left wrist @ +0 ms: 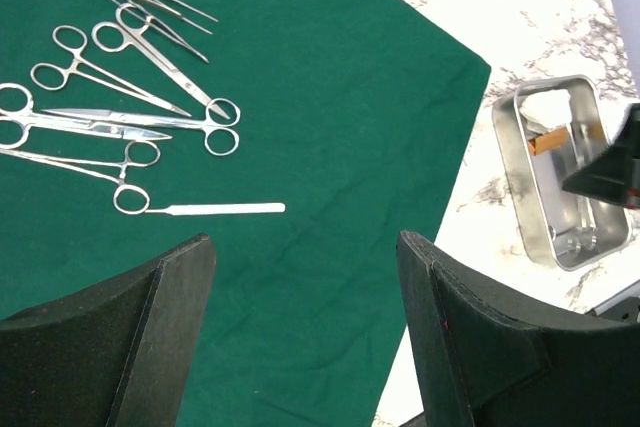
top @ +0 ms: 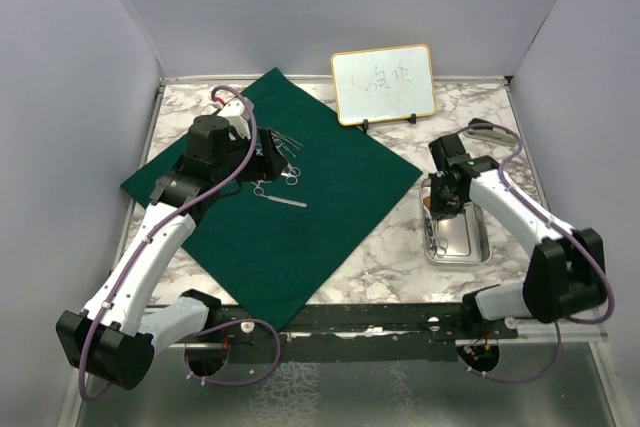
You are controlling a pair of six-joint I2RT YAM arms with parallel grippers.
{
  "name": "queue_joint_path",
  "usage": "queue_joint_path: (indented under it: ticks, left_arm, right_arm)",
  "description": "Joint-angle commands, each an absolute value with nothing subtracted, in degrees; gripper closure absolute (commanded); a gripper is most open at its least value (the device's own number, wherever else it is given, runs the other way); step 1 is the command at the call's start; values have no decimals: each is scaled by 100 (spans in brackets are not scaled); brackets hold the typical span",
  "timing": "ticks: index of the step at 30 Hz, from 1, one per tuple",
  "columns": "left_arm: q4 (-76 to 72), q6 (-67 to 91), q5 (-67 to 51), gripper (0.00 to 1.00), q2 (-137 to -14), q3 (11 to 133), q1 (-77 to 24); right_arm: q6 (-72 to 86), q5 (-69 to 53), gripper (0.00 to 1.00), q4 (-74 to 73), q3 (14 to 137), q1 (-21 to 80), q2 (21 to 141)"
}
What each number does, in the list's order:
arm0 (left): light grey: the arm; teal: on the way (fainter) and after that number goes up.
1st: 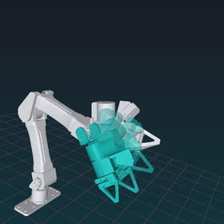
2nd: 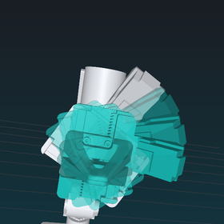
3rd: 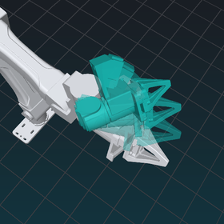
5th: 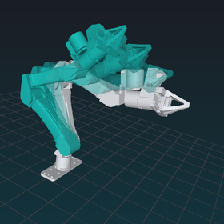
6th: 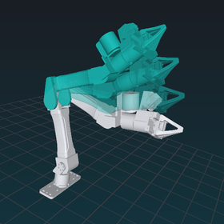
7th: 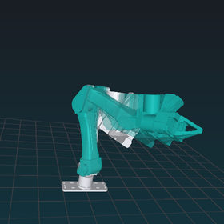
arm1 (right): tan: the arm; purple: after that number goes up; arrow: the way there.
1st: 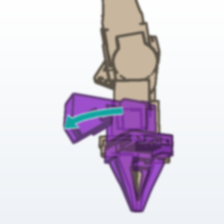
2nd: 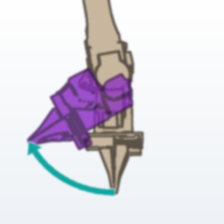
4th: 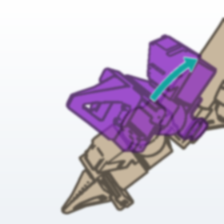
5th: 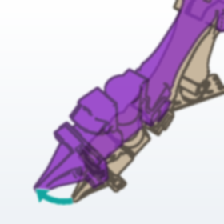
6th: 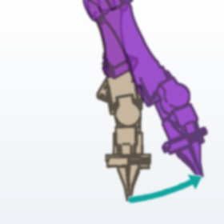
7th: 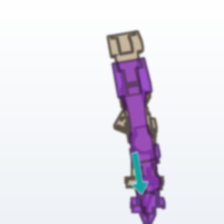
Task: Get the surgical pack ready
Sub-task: Place the medical item in the container.
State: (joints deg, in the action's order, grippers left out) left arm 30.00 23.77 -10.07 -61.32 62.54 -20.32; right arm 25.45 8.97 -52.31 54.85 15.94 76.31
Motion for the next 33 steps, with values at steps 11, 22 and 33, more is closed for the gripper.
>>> queue_joint_path:
  ticks: [11,22,33]
  left_arm:
    - [2535,2312,-1441,24,-5526,5852,-2014]
    - [2386,2347,-1516,25,-5553,5821,-2017]
    - [2505,2238,-1380,25,-5536,5918,-2018]
  right_arm:
    - [2786,1618,99,-5480,6069,1608,8912]
    - [2427,1991,95,-5853,6357,1703,9599]
    - [2373,1742,84,-5907,6319,1736,9887]
